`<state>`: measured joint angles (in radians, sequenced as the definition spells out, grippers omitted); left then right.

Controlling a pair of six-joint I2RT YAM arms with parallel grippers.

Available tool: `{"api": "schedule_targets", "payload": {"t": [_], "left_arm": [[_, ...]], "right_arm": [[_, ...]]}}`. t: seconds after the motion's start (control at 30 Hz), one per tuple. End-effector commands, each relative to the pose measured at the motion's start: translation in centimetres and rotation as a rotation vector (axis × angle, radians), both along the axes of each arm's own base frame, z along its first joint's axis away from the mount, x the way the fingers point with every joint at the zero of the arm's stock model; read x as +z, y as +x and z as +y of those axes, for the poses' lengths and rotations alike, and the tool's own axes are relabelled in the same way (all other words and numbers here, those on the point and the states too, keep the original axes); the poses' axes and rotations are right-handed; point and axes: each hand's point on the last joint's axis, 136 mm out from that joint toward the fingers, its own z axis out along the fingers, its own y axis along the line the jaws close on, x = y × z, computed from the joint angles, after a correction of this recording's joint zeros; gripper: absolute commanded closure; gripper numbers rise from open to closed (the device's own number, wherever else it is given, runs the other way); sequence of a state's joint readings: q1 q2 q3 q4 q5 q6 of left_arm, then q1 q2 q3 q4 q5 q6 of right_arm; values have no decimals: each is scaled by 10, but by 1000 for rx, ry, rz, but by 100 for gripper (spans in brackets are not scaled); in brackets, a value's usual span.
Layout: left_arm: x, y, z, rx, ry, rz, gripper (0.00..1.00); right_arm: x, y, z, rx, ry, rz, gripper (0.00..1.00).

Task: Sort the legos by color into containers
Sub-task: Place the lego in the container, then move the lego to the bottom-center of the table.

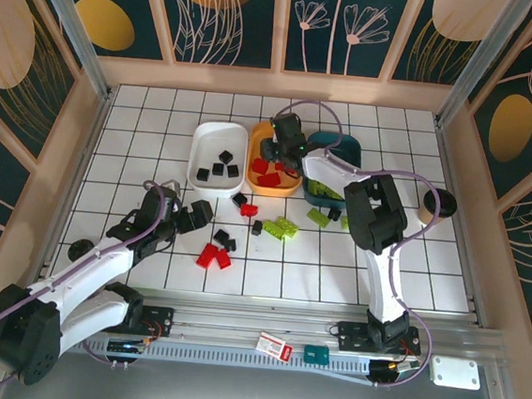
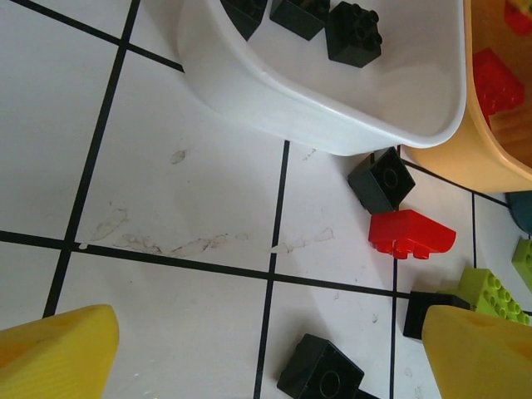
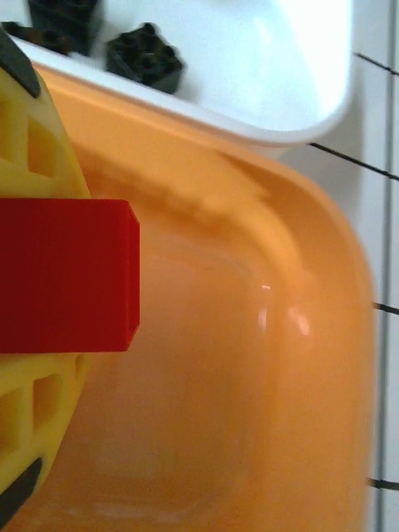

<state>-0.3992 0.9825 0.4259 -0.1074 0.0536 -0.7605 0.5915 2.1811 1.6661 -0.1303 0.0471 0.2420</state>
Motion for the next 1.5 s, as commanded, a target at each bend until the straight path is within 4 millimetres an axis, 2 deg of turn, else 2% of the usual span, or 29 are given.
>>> {"api": "schedule_targets", "payload": {"t": [0.0,0.07,0.13,0.3,0.47,0.67,0.93,1.1,1.27,1.4,1.43,1.47], "left_arm": [[-3,-2,-7,-37,-7,-5,8],[-4,-4,-11,-51,8,-2,8],[-6,-8,-18,-72,41,3,9],[-8,-25,-43,-157,153,17,16],[-22,-51,-62,-255,275,58,24],[-29,-71,-81,-327,448,62,29],[-47,-86,-91,-370,566,84,29],[-59,-95,-88,-370,647,87,35],[-69,-101,-92,-391,659,99,45],[-61,-105,-106,-422,631,65,45],[-55,-107,-114,-437,608,47,45],[-51,-109,-121,-457,576,39,45]], "right_arm": [[-2,16,-6,-42,-23,12,46],[0,19,-7,-49,-23,16,38],[8,16,-7,-43,-10,5,36],[25,-12,-18,-35,56,-25,35],[22,-46,-38,-44,93,-18,35],[13,-71,-56,-60,101,-11,35],[12,-81,-64,-68,108,-12,34],[17,-82,-72,-80,115,-24,34],[26,-88,-77,-87,142,-39,34],[39,-94,-80,-89,165,-62,34],[42,-89,-93,-118,168,-71,34],[45,-90,-96,-125,171,-78,34]]}}
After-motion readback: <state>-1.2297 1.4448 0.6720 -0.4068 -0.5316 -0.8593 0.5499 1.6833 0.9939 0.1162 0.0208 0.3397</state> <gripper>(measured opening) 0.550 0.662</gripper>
